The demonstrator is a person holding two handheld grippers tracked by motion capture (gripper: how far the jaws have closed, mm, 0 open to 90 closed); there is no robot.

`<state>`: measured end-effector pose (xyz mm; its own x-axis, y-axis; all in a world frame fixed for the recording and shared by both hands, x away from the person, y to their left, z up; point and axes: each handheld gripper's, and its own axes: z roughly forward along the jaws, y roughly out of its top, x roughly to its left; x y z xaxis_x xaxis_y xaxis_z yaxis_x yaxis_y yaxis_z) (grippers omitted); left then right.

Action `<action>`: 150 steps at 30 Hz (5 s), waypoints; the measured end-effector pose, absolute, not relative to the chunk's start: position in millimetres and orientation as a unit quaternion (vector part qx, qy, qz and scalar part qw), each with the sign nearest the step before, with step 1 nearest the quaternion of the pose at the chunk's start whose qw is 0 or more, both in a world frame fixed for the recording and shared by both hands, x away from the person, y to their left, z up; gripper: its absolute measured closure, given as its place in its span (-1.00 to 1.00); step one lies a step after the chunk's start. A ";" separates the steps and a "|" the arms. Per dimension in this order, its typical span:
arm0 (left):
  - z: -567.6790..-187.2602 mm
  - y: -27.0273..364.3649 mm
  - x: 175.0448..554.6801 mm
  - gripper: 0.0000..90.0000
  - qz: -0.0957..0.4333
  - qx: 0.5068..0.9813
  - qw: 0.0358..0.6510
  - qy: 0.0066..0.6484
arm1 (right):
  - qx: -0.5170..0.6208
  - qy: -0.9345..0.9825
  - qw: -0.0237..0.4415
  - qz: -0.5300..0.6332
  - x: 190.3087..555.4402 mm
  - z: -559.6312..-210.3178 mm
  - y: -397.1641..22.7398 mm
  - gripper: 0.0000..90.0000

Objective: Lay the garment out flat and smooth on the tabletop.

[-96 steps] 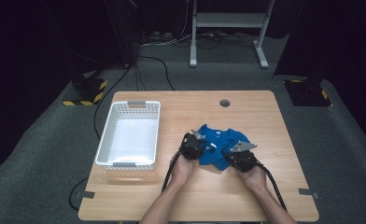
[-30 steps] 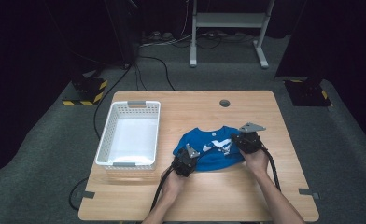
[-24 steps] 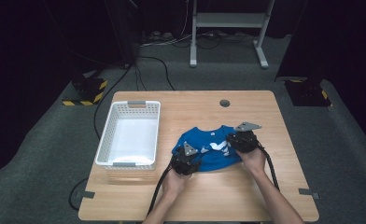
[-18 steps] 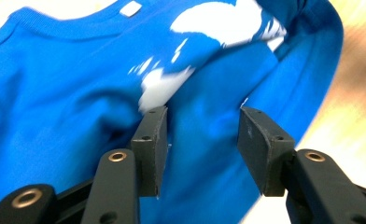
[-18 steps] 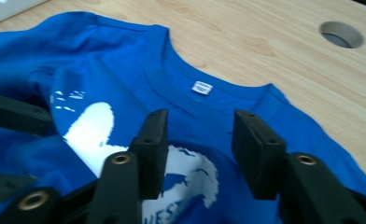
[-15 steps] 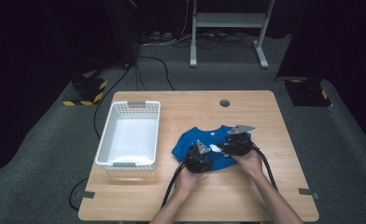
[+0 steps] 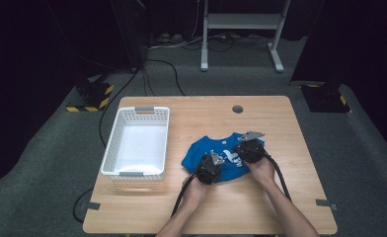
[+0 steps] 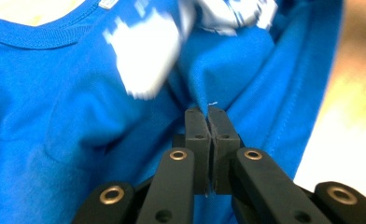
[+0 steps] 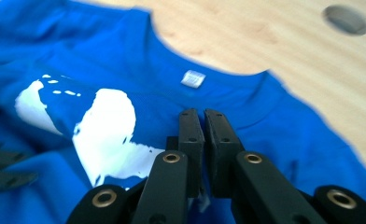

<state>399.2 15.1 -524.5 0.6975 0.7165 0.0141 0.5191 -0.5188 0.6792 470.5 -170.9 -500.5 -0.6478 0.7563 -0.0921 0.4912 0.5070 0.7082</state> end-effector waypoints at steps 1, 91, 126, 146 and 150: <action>-524.1 17.3 397.0 0.96 0.144 0.859 0.337 0.358 | 0.371 0.843 0.204 0.332 471.3 -498.4 -171.2 0.92; -497.8 39.0 502.5 0.13 0.155 0.814 0.279 0.485 | 0.457 0.811 0.206 0.301 478.7 -521.7 -229.1 0.37; -495.5 44.7 523.4 0.78 0.184 0.800 0.290 0.492 | 0.464 0.802 0.218 0.306 504.4 -509.1 -225.6 0.89; -516.4 48.4 484.5 0.33 0.157 0.814 0.273 0.489 | 0.463 0.816 0.204 0.280 469.9 -517.2 -242.0 0.71; -514.7 44.9 484.8 0.67 0.161 0.824 0.266 0.474 | 0.456 0.818 0.212 0.280 468.2 -518.9 -241.5 0.97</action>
<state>484.8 44.9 -514.7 0.4986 0.8667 0.0128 0.6962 -0.4092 0.5898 468.2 -241.5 -518.9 -0.4946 0.8642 -0.0925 0.6267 0.4283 0.6510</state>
